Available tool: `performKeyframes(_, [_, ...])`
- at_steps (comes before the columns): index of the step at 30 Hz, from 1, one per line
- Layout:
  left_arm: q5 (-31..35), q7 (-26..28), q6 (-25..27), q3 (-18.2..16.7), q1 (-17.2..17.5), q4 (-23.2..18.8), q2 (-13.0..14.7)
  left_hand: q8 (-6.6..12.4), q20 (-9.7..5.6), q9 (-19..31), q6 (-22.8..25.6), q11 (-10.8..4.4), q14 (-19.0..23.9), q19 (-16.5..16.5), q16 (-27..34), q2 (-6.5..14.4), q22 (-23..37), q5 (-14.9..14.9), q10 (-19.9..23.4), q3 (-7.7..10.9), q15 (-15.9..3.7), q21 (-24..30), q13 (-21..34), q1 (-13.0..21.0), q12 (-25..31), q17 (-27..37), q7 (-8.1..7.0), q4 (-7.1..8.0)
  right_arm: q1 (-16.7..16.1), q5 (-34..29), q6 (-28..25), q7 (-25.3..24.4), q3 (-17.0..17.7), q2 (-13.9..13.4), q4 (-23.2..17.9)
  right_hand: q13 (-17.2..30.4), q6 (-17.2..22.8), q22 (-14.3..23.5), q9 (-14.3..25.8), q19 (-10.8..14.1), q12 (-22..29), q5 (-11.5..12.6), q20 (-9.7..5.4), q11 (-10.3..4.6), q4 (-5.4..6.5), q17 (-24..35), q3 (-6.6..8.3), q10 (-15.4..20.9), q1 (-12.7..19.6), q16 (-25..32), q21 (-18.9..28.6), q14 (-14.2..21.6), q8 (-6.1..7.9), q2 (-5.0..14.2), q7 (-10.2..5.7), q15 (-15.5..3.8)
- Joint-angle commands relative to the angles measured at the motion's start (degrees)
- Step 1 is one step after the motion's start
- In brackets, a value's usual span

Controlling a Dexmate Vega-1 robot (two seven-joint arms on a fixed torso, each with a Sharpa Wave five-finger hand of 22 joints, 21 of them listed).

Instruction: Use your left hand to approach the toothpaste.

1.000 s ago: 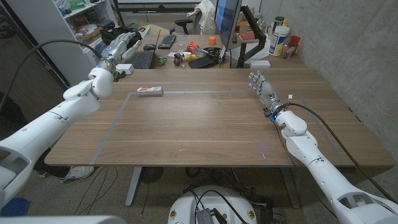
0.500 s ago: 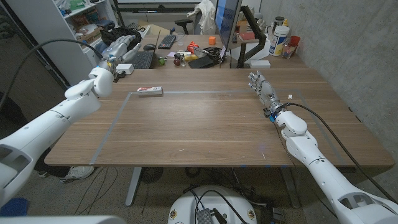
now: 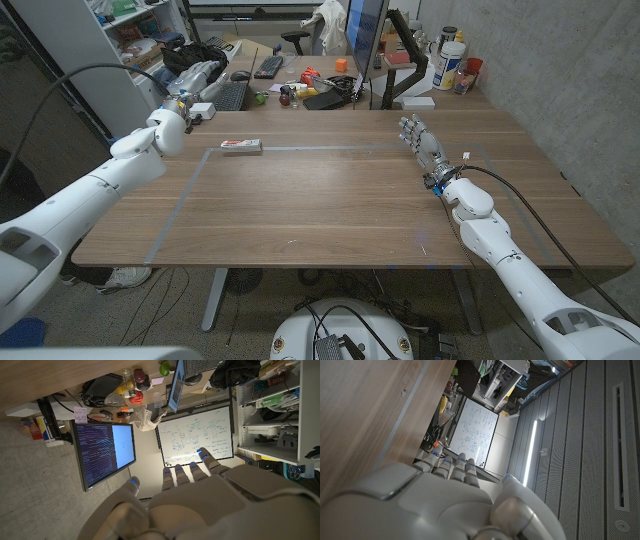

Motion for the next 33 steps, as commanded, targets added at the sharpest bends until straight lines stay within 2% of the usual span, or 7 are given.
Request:
performKeyframes(1, [0.26, -0.87, -0.68, 1.44, -1.42, 2.00, -1.32, -0.26, 0.36, 0.23, -0.31, -0.13, -0.06, -0.08, 0.11, 3.20, 0.06, -0.10, -0.06, -0.19, -1.32, -0.04, 0.19, -0.56, 0.10, 0.33, -0.24, 0.22, 0.31, 0.19, 0.26, 0.30, -0.09, -0.18, 0.68, 0.06, 0.51, 0.14, 0.24, 0.09, 0.24, -0.14, -1.72, 0.04, -0.07, 0.12, 0.43, 0.57, -0.13, 0.35, -0.17, -0.28, 0.11, 1.92, 0.24, -0.05])
performKeyframes(13, [0.19, -1.45, -1.09, 2.35, -1.94, 2.96, -1.94, -0.27, 0.33, 0.24, -0.31, -0.14, 0.03, -0.21, 0.12, 3.20, 0.08, 0.01, 0.69, -0.43, -1.39, -0.14, 0.20, -0.88, 0.38, 0.35, -0.30, 0.27, 0.20, 0.39, 0.47, 0.38, 0.07, -0.27, 1.08, 0.06, 0.50, 0.14, 0.24, 0.13, 0.25, -0.14, -1.73, 0.00, -0.05, 0.12, 0.44, 0.62, -0.24, 0.34, -0.29, -0.28, 0.08, 1.84, 0.24, -0.05])
performKeyframes(33, [0.10, -2.25, -1.07, 2.50, -1.43, 2.43, -1.42, -0.03, 0.15, 0.25, 0.52, -0.03, 0.30, -0.16, 0.17, 3.25, 0.09, 0.15, 1.29, -0.70, -1.62, -0.20, 0.23, -1.16, 0.46, 0.35, -0.23, 0.27, -0.19, 0.52, 0.61, 0.30, 0.18, -0.39, 0.86, 0.06, 0.58, 0.15, 0.24, 0.21, 0.23, -0.13, -1.73, 0.06, -0.04, 0.11, 0.52, 0.67, -0.34, 0.33, -0.49, -0.27, 0.08, 1.81, 0.26, -0.08])
